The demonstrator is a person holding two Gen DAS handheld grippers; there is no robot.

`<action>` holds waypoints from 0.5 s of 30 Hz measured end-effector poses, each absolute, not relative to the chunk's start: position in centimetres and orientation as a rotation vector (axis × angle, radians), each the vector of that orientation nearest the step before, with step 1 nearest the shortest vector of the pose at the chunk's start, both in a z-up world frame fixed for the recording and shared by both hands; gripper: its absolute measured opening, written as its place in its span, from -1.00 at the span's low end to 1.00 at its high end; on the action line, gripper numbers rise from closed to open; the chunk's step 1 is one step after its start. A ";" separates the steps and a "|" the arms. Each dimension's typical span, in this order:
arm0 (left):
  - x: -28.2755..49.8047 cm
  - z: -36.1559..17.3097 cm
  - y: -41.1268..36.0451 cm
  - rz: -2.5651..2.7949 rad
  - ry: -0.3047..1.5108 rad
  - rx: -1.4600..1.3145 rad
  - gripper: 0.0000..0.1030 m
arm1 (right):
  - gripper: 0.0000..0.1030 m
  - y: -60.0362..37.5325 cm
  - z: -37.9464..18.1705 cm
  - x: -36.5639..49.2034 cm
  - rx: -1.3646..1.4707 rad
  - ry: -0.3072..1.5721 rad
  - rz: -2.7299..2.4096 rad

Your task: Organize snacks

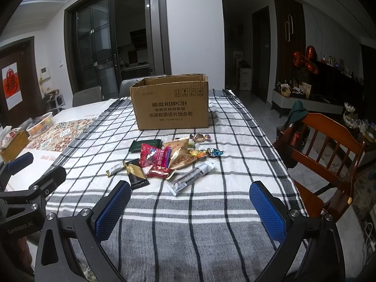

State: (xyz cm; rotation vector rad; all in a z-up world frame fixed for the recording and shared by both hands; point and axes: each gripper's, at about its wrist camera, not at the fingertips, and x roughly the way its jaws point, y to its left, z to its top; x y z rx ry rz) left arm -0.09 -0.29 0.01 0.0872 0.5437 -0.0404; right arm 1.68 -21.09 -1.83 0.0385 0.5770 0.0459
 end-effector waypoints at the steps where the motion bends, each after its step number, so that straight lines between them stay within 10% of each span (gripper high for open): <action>1: -0.1 0.0 -0.3 -0.041 0.544 0.087 1.00 | 0.98 -21.1 -1.8 1.7 0.038 0.577 0.045; 15: -0.1 0.1 -0.5 -0.048 0.545 0.087 1.00 | 0.98 -21.1 -2.0 1.8 0.040 0.584 0.050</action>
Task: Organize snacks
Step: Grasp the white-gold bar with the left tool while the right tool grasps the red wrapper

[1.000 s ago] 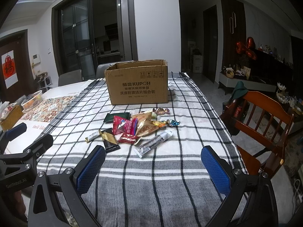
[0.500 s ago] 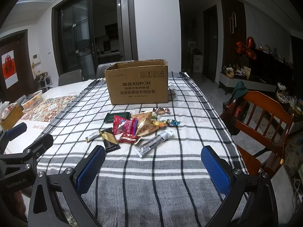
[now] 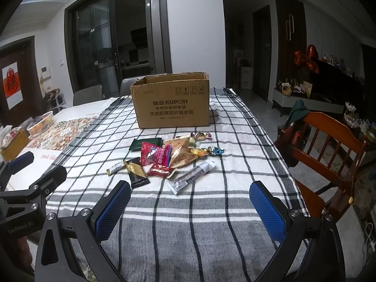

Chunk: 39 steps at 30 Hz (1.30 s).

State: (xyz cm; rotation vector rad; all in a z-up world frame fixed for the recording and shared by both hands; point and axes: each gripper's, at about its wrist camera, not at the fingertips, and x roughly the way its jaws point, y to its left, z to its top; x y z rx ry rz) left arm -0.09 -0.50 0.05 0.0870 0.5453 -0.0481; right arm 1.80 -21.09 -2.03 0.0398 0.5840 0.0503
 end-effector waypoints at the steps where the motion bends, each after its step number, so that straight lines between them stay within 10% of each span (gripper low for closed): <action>1: -0.1 0.0 -0.5 -0.050 0.547 0.087 1.00 | 0.98 -21.0 -2.0 1.8 0.041 0.586 0.052; 14: 1.3 -0.7 -0.4 -0.045 0.505 0.207 0.85 | 0.96 -19.6 -2.9 4.0 0.005 0.591 0.138; 39: 11.6 -6.6 -0.3 -0.205 0.706 0.330 0.05 | 0.16 -14.7 -7.7 14.5 -0.246 0.745 0.315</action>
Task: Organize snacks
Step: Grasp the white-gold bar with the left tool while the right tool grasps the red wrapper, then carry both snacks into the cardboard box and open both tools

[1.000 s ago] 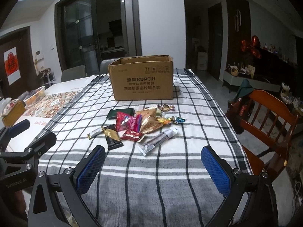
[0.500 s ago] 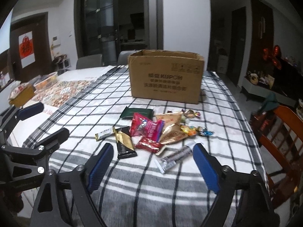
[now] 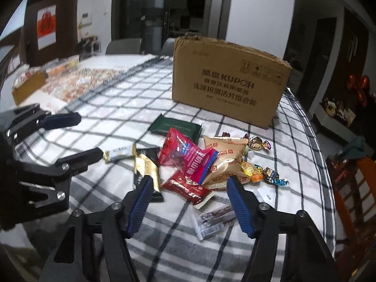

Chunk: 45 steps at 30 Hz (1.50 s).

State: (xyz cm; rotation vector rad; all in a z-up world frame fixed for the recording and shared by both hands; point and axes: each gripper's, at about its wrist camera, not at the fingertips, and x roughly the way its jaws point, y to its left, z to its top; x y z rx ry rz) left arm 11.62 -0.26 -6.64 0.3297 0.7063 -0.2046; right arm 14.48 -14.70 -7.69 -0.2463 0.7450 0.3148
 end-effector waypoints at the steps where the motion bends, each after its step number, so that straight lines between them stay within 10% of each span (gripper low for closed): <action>1: 12.1 -7.1 -0.2 -0.210 0.721 0.331 0.01 | 0.13 -14.6 -8.0 14.9 -0.258 0.760 0.320; 12: 15.7 -9.1 0.8 -0.282 0.844 0.305 -0.34 | -0.20 -13.5 -10.3 17.1 -0.399 0.847 0.418; 45: 18.6 -10.5 1.8 -0.330 0.941 0.130 -0.60 | -0.53 -13.2 -11.5 18.8 -0.312 0.893 0.459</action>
